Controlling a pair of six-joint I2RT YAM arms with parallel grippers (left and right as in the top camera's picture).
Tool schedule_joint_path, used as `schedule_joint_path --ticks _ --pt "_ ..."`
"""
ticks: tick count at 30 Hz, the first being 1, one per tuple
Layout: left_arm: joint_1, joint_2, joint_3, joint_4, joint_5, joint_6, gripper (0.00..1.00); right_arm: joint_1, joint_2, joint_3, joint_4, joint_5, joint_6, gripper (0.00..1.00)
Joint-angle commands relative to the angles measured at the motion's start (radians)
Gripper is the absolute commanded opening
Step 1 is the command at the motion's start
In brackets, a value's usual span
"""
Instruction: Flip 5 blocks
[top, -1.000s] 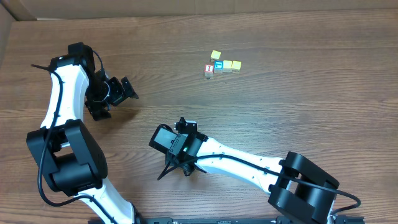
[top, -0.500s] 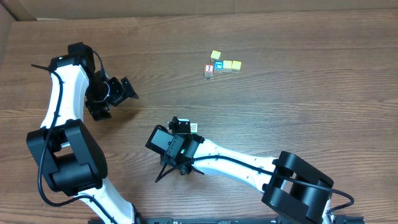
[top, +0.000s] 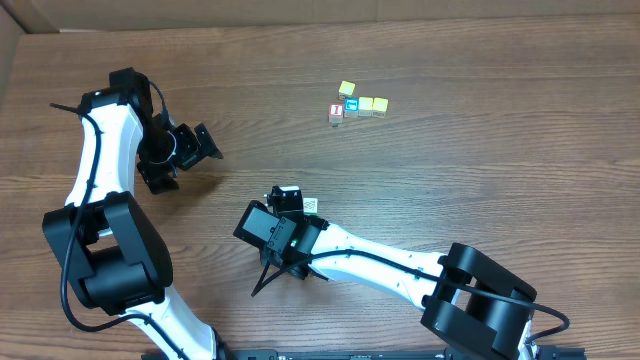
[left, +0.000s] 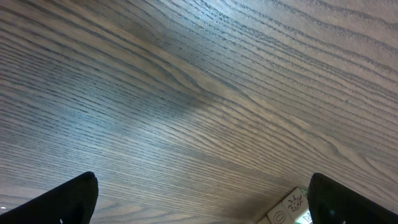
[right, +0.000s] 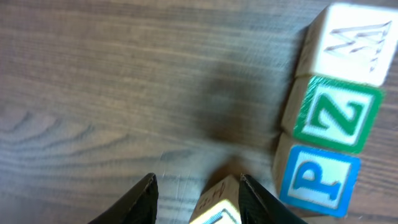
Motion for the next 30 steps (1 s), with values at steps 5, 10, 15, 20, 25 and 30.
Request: schedule_joint_path --ticks 5,10,15,20,25,30 --pt "-0.007 0.005 0.015 0.001 -0.002 0.009 1.0 0.011 0.01 -0.003 -0.037 -0.151 -0.012 0.43" --pt "-0.007 0.005 0.015 0.001 -0.002 0.009 1.0 0.011 0.01 -0.003 -0.075 -0.202 -0.012 0.42" --pt "-0.007 0.005 0.015 0.001 -0.002 0.009 1.0 0.011 0.01 -0.002 -0.085 -0.209 -0.012 0.42" --pt "-0.007 0.005 0.015 0.001 -0.002 0.009 1.0 0.018 0.01 -0.002 -0.085 -0.232 -0.022 0.41" --pt "-0.007 0.005 0.015 0.001 -0.002 0.009 1.0 0.035 0.01 0.005 -0.087 -0.245 -0.043 0.41" --pt "-0.007 0.005 0.015 0.001 -0.002 0.009 1.0 0.03 -0.019 0.105 -0.18 -0.196 -0.115 0.39"
